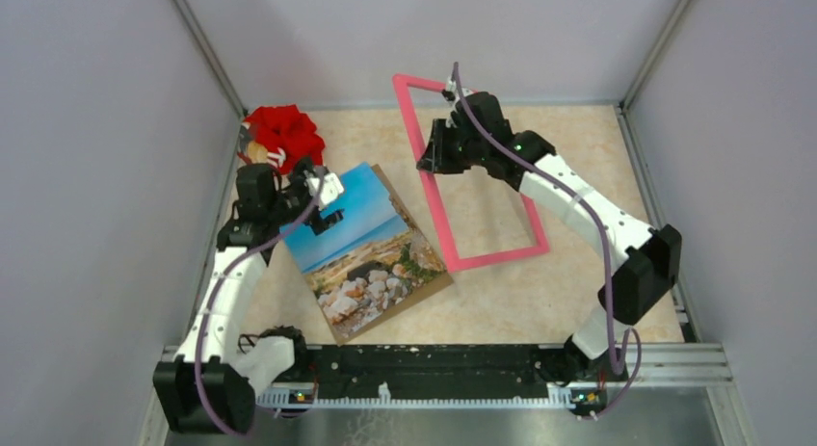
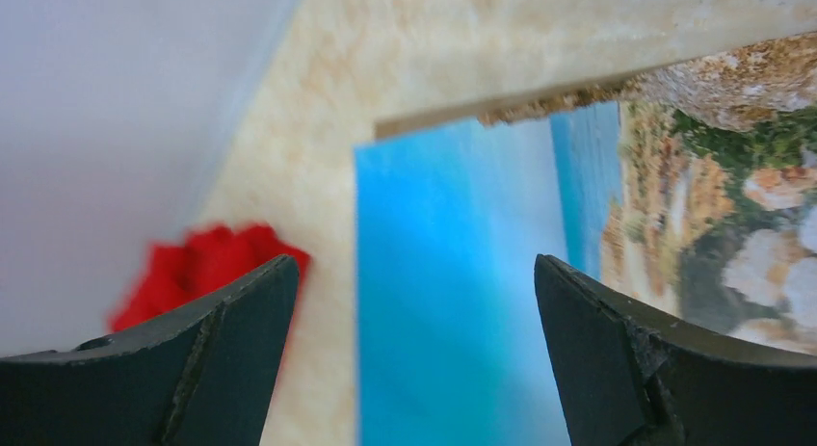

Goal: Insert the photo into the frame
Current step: Pick up the photo frame from the center of the board, then place the photo frame at the center of the board.

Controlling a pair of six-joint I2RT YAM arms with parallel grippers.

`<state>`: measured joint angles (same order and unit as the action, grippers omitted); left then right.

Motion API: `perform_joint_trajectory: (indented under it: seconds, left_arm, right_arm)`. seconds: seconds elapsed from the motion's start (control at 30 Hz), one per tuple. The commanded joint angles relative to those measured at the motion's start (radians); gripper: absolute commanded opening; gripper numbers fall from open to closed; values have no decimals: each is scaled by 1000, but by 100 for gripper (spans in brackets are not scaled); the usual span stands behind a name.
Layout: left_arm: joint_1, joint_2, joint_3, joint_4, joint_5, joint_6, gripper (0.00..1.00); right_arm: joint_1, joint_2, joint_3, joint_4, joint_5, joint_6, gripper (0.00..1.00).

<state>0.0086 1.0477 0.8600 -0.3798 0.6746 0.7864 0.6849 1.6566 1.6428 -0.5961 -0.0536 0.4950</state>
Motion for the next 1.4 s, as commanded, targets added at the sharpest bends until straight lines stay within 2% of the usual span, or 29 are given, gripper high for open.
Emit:
perform_joint_trajectory:
  seconds: [0.0,0.1,0.33,0.47,0.67,0.73,1.03,1.23,1.37]
  left_arm:
    - [-115,-77,-22,138,30,472,98]
    - [-174,-132,-84,335,28,521,98]
    - [-247,-204,-351,944,137,630,98]
    - [-277,-170,-420,1089,189,718,99]
    - [-347,-37,-434,1439,135,709,99]
    - [-359,4,-412,1472,128,717,99]
    - [-432,119,-283,1413,119,802,98]
    - [-440,148,-209,1241,116,906,79]
    - [-440,166,-193,1178,131,977,77]
  right_arm:
    - [-14,-73,32,22,-237,88,0]
    - [-41,-77,34,41,-369,159,0]
    - [-90,-107,-1,120,-568,302,0]
    - [-101,-131,-86,256,-686,436,0]
    - [-105,-118,-103,247,-717,459,0]
    - [-106,-115,-113,254,-719,465,0]
    - [-120,-109,-143,264,-734,463,0]
    - [-139,-107,-143,263,-756,459,0]
    - [-145,-108,-142,260,-761,461,0]
